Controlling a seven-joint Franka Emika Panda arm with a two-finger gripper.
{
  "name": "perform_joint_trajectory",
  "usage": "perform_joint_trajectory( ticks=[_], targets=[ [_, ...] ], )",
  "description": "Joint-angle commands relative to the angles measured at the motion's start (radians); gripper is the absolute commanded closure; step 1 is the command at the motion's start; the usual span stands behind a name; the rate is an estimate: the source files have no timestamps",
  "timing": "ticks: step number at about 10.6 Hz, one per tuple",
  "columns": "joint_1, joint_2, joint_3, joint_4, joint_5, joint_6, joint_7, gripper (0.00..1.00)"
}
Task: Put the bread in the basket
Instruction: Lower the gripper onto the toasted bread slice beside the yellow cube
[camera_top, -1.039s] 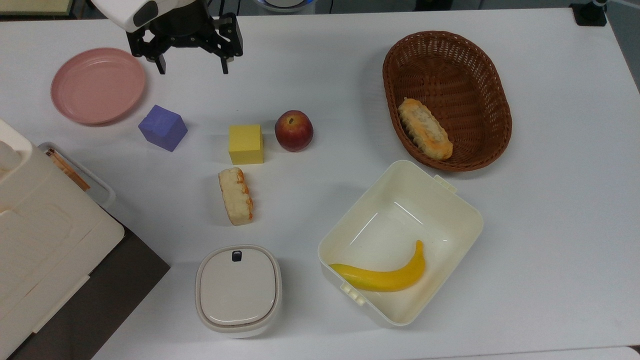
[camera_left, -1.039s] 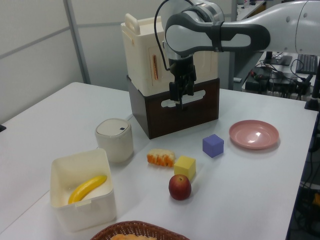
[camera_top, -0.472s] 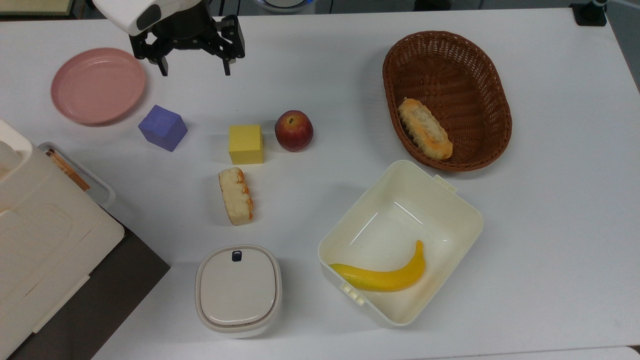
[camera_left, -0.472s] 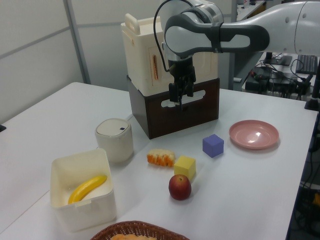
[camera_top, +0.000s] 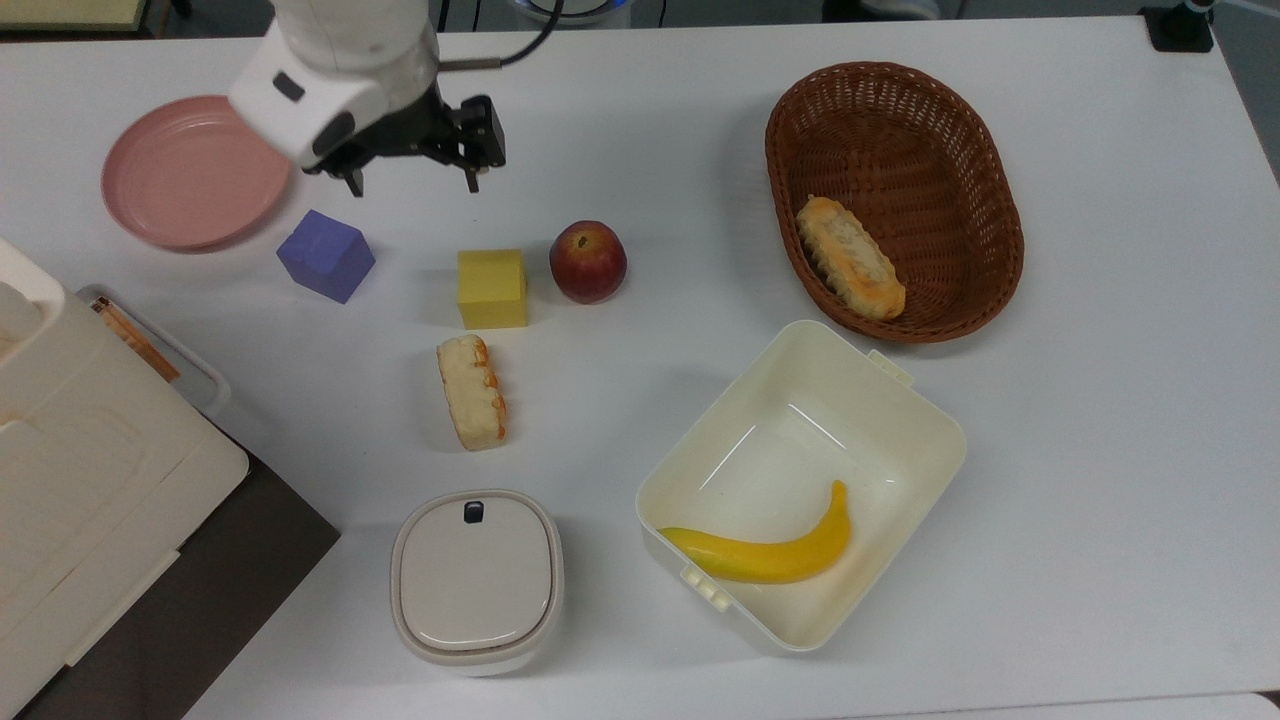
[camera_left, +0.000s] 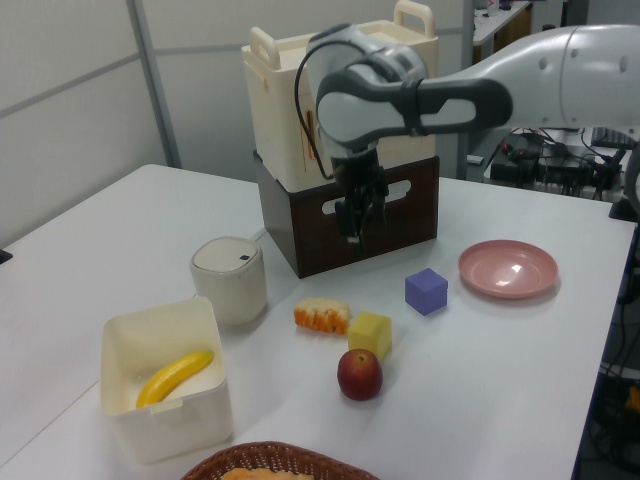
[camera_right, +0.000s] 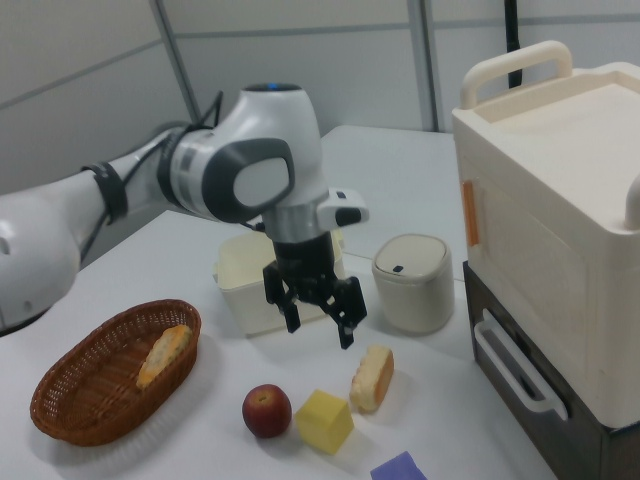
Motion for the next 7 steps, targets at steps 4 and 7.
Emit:
perform_joint_trajectory(
  ticks=[4,7],
  targets=[
    [0.022,0.092,-0.007,-0.031,0.015,0.226,0.05,0.0],
    [0.045,0.151,-0.007,-0.031,0.014,0.335,0.051,0.0]
  ],
)
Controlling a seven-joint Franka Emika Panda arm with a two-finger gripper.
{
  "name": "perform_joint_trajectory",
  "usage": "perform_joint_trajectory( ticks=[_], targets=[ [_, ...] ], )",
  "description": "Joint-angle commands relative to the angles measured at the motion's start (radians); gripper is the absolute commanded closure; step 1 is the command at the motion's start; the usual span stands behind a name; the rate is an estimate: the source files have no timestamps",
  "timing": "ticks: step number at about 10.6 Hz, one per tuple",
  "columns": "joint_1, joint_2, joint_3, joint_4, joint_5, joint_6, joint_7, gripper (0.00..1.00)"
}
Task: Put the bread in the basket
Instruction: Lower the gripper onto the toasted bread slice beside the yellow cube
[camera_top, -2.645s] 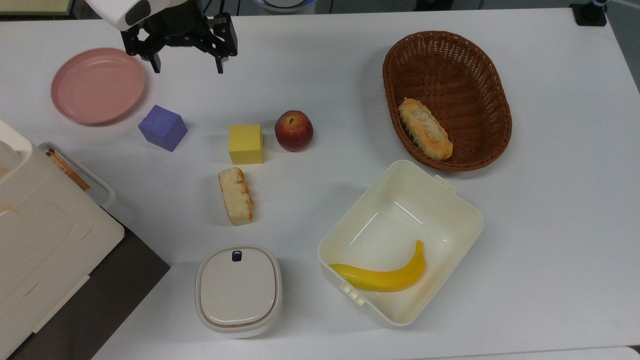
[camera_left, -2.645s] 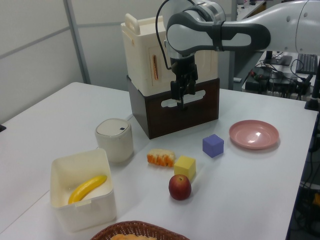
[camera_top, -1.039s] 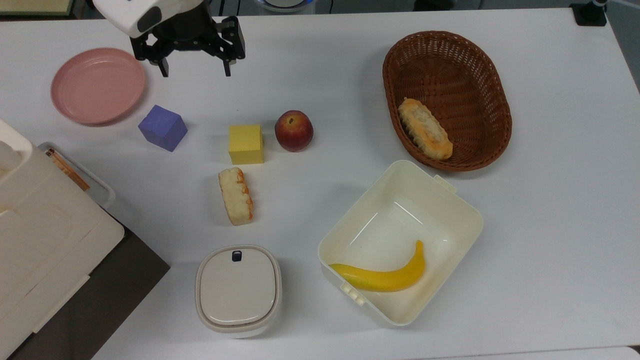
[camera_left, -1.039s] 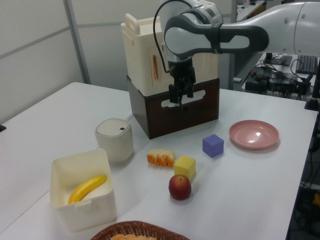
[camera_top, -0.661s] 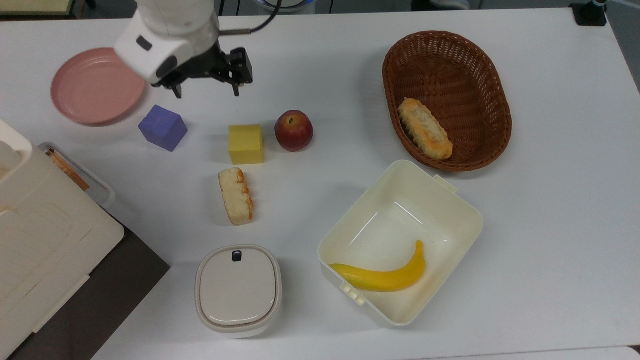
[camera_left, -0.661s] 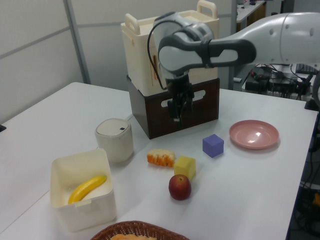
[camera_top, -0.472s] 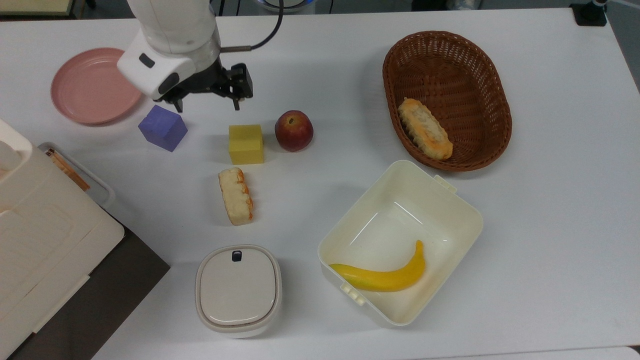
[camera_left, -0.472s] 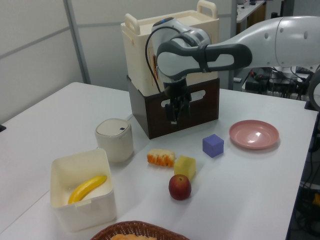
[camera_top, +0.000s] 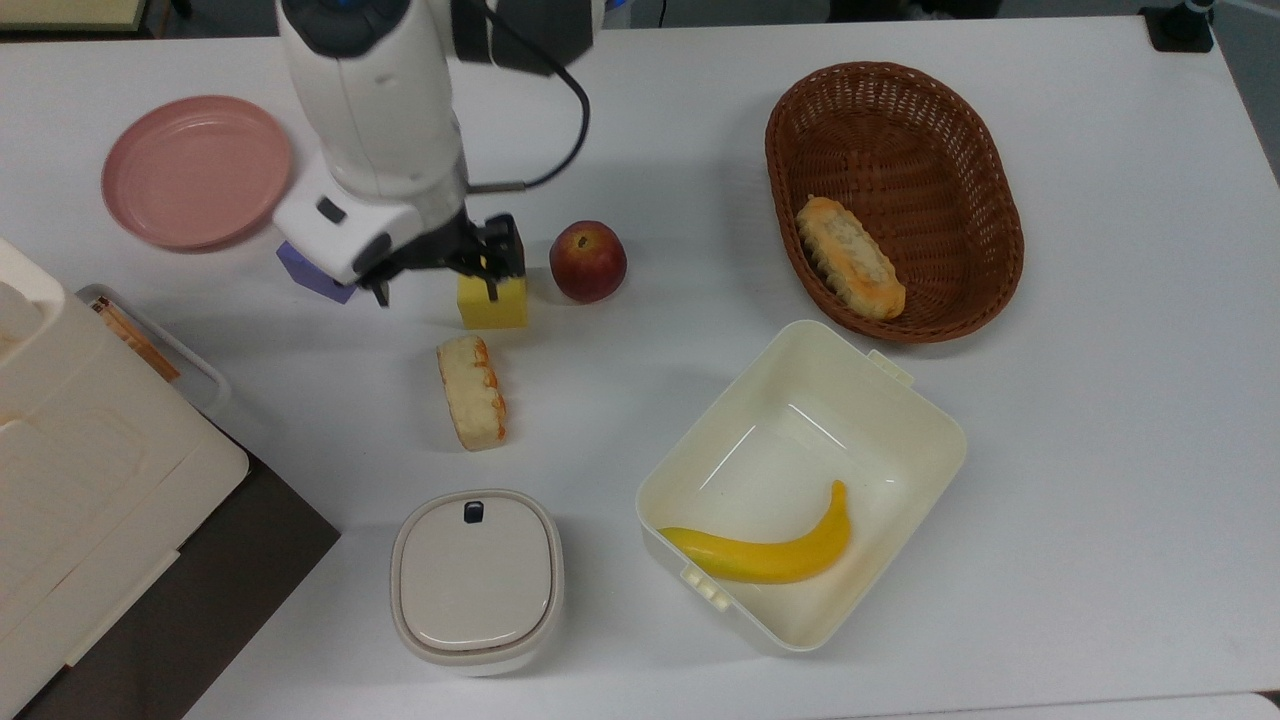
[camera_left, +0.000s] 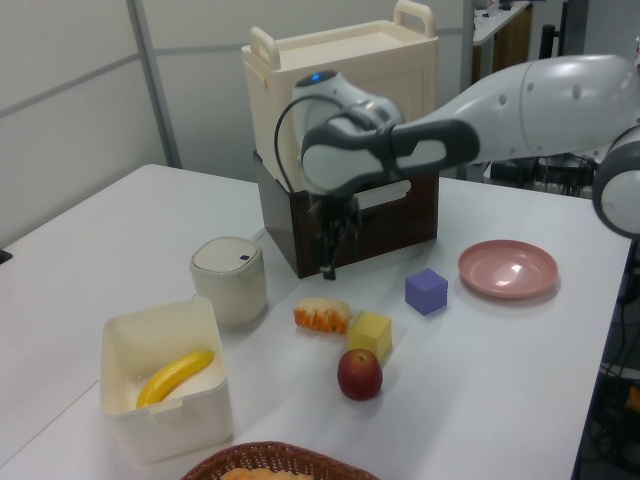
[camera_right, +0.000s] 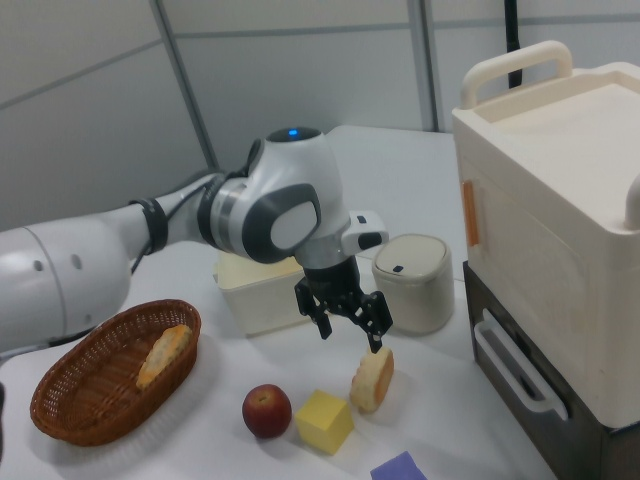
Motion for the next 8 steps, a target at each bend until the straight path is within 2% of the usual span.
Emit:
perform_joint_trajectory(
  ticks=[1,3,4,6,8],
  targets=[
    [0.02,0.049,-0.009,-0.013,0.013,0.101,0.024,0.0],
    [0.022,0.087,-0.009,-0.014,0.013,0.135,0.027,0.03],
    [0.023,0.098,-0.009,-0.014,0.013,0.147,0.038,0.1],
    [0.025,0.11,-0.009,-0.037,0.003,0.172,0.033,0.46],
    [0.032,0.128,-0.009,-0.037,-0.004,0.172,0.032,0.67]
  ],
)
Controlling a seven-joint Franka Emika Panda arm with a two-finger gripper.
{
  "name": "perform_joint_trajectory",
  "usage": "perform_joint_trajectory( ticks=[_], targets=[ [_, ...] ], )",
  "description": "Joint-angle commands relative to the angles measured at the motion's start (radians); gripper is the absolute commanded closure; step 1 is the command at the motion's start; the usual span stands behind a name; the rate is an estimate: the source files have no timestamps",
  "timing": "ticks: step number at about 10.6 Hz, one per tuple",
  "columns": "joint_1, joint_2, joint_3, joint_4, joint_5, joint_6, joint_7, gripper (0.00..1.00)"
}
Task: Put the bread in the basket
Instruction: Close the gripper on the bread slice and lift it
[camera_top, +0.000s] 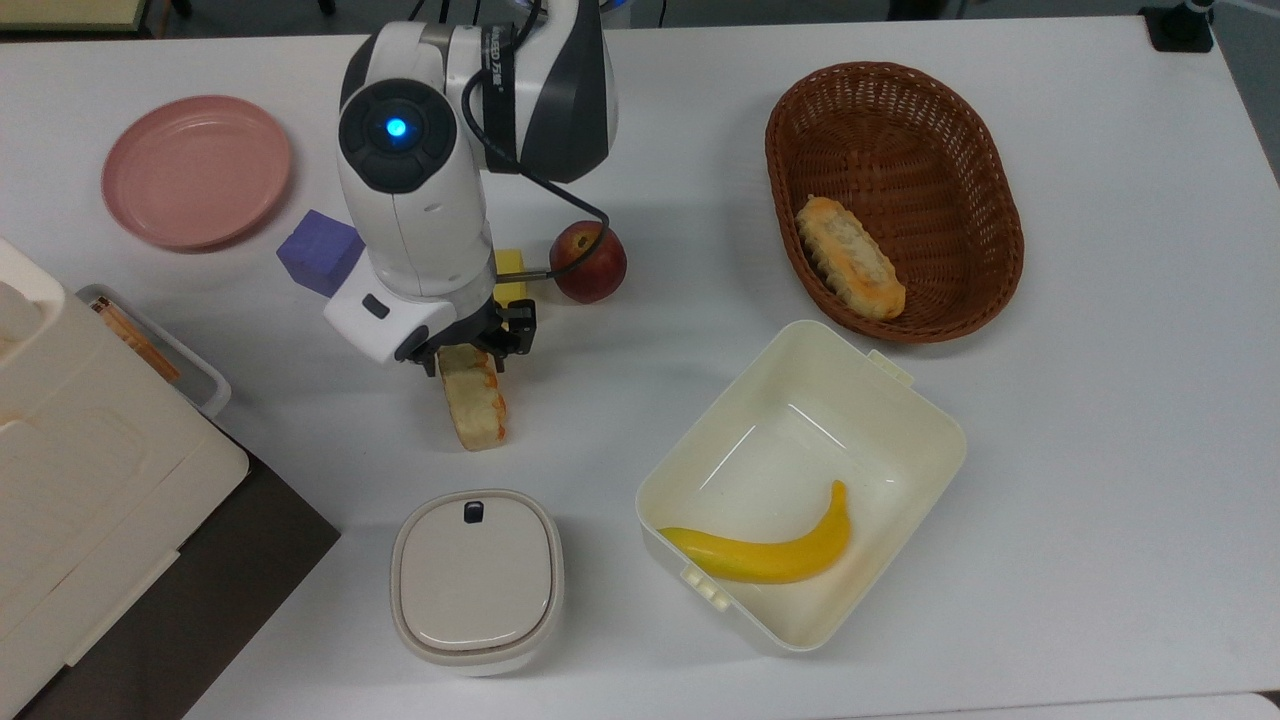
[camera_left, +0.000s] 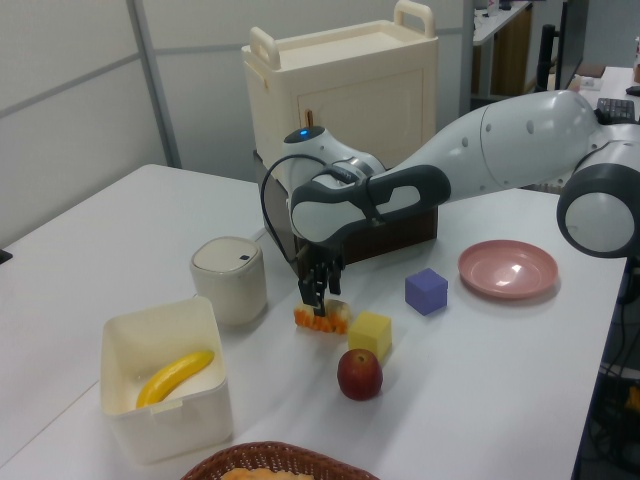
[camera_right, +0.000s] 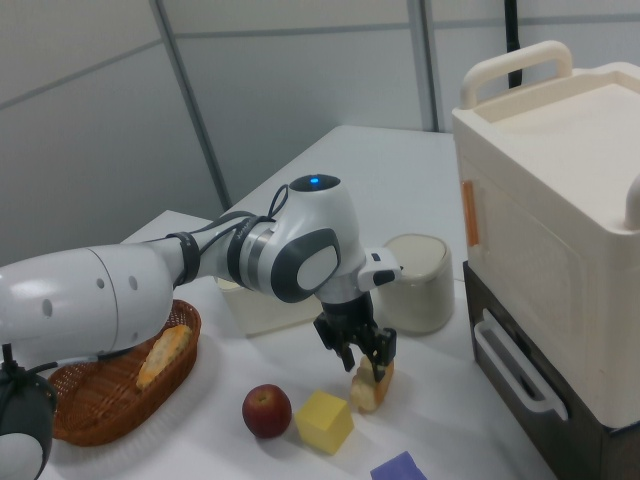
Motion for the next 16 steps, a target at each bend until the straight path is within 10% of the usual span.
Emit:
perform_joint_trajectory(
  ticks=[1,3,9,16],
  targets=[
    [0.018,0.0,-0.008,-0.032,-0.003,0.036,0.013,0.79],
    [0.018,0.0,-0.008,-0.037,-0.002,0.036,0.012,1.0],
    [0.07,-0.125,-0.004,-0.009,0.017,-0.085,0.018,1.0],
    [0.34,-0.267,-0.004,0.006,0.053,-0.304,0.05,1.0]
  ],
)
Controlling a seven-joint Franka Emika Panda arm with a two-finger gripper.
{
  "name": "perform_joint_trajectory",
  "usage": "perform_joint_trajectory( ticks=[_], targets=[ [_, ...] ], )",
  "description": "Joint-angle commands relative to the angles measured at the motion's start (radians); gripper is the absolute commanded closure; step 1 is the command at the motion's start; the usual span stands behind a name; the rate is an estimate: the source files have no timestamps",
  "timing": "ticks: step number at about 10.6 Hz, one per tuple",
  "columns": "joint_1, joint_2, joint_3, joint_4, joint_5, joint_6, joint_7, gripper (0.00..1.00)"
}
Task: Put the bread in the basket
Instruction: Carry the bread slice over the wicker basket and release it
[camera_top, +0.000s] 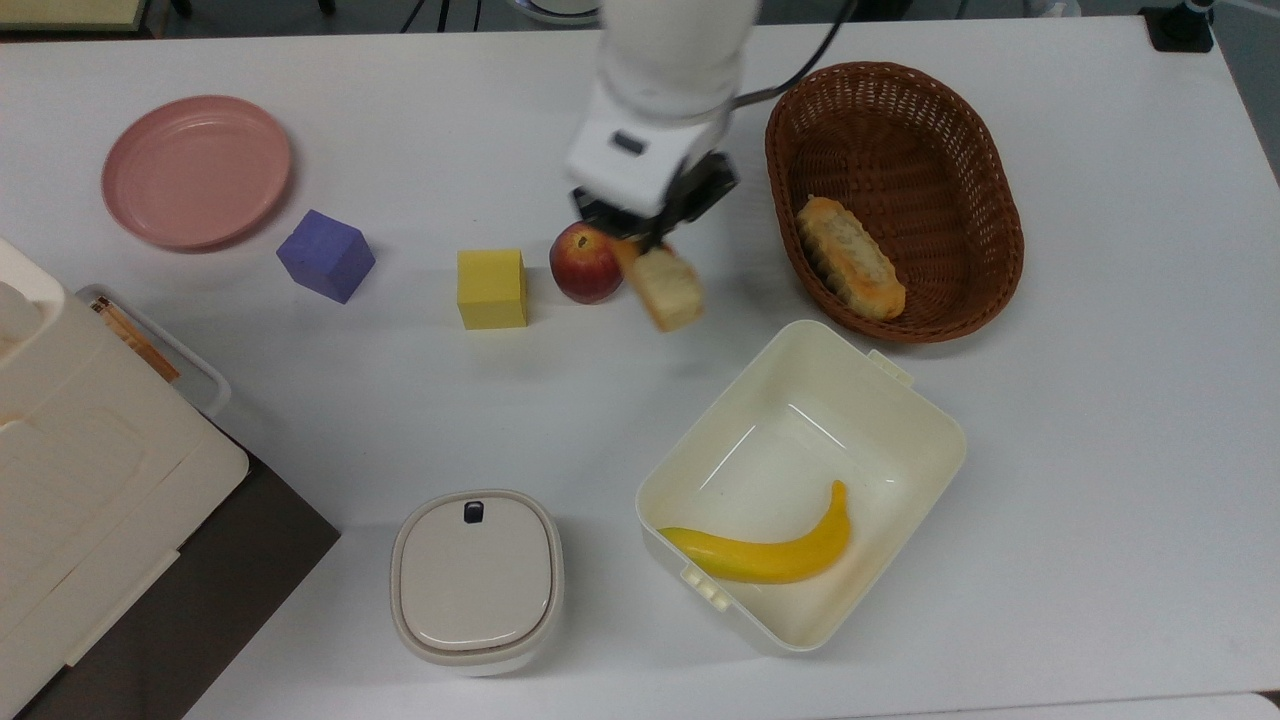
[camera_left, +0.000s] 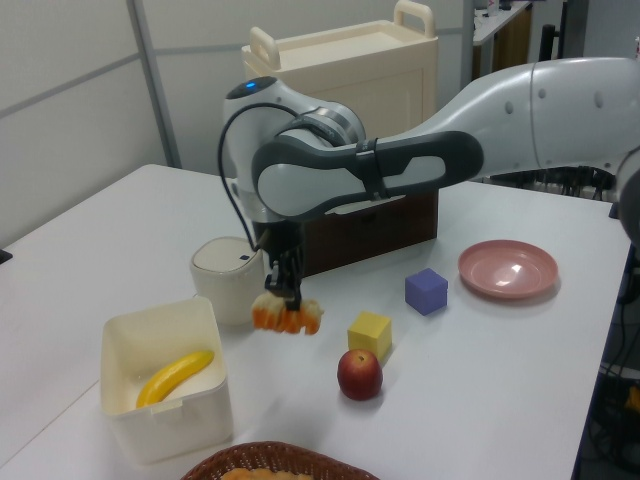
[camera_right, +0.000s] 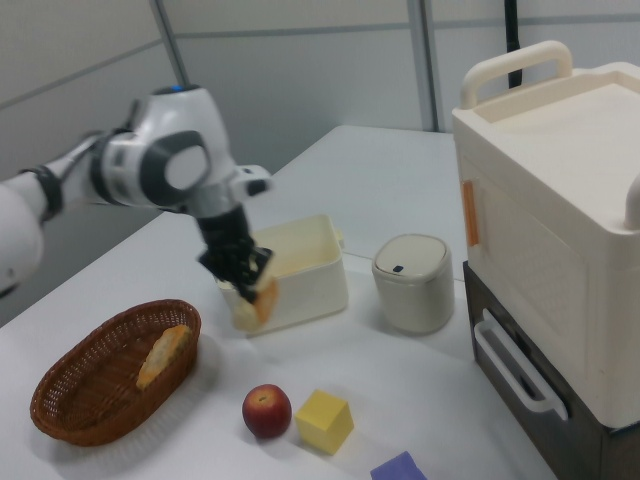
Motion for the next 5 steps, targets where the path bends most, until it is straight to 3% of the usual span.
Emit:
perform_joint_trajectory(
  ticks=[1,5],
  targets=[
    [0.138,-0.052,-0.013,-0.022,0.039,-0.035,0.052,1.0],
    [0.328,-0.039,-0.013,-0.024,0.044,-0.023,0.106,1.0]
  ],
)
